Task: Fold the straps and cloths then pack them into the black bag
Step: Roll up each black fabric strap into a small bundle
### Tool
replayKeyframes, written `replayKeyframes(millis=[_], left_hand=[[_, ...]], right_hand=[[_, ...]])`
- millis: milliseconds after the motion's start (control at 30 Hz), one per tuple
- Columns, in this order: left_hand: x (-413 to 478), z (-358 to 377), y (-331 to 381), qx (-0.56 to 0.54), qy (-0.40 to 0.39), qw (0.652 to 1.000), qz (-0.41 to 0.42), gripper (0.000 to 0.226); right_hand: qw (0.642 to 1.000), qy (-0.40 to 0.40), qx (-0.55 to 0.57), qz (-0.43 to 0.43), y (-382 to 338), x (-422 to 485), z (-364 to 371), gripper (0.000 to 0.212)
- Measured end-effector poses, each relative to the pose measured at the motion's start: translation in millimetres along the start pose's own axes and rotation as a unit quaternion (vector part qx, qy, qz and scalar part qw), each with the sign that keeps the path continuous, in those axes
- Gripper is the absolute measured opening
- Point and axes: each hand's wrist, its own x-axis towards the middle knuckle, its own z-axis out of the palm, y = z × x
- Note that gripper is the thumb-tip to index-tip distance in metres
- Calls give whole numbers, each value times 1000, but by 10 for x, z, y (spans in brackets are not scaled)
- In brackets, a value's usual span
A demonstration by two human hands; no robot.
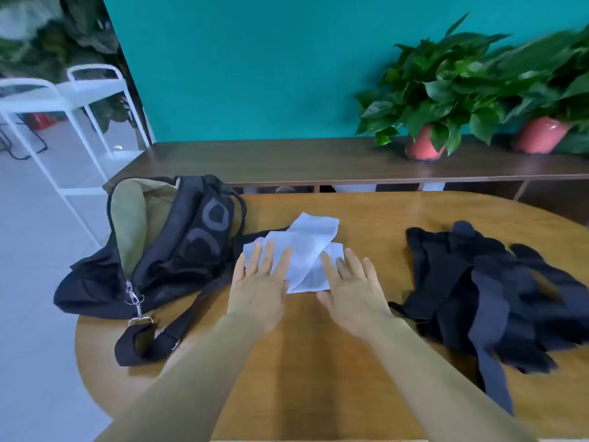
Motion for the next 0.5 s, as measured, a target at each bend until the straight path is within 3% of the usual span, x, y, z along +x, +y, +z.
replayKeyframes(millis=[133,233,333,500], left_hand=[[160,181,-102,-10,-45,999,4,69],[356,339,-162,-17,-86,996,14,75],[594,475,-194,-3,-114,993,25,72],[1095,528,-263,6,-119,993,24,70]], right_hand=[[999,11,-29,-34,-59,281,90,62],[997,-26,-56,-53,-63,622,223,60],[993,-75,-76,-54,2,920,362,60],[995,-65,-55,-43,130,1385,450,58]])
